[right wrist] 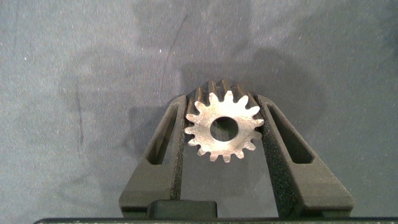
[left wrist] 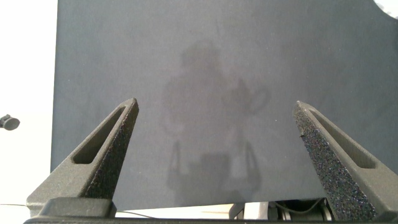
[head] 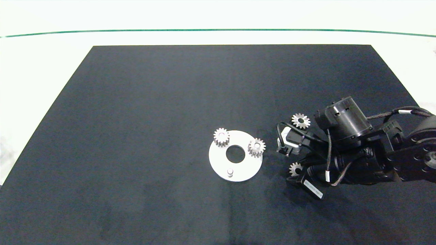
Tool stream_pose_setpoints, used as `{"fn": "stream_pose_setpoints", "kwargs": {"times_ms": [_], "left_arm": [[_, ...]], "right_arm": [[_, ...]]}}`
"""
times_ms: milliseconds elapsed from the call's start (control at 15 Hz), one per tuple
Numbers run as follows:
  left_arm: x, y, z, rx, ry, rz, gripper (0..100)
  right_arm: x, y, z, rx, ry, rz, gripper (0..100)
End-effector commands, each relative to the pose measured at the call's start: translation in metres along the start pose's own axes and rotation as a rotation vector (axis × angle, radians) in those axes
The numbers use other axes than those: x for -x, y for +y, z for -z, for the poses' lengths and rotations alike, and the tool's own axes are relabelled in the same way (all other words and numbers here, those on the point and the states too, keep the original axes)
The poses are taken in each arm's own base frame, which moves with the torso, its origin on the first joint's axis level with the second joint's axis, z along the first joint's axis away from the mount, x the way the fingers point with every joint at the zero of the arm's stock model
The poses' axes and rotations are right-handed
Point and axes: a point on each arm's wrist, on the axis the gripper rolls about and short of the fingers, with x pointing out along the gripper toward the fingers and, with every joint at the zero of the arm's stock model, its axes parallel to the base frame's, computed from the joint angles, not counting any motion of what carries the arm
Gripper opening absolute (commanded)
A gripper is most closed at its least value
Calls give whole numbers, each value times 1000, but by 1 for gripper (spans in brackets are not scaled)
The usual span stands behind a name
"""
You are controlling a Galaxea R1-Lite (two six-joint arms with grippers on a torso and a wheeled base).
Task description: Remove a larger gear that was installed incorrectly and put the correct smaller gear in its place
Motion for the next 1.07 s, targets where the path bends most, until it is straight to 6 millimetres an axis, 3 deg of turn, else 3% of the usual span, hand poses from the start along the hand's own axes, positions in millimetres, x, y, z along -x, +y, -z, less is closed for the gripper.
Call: {"fn": "stream_pose_setpoints", "kwargs": {"times_ms": [67,533,800,1067], "left_arm": [[0,0,1,0,0,0,100],[3,0,6,-2,26,4,100],[3,0,6,-2,26,2,100],[4,0,6,-11,18,5,100]], "right_arm": [[7,-1,0,-2,-18,7,16],[39,0,-19,-97,-153,15,16],[56,4,-47,-57,-231,-1,16],[54,19,-69,1,-191,-58,16]]}}
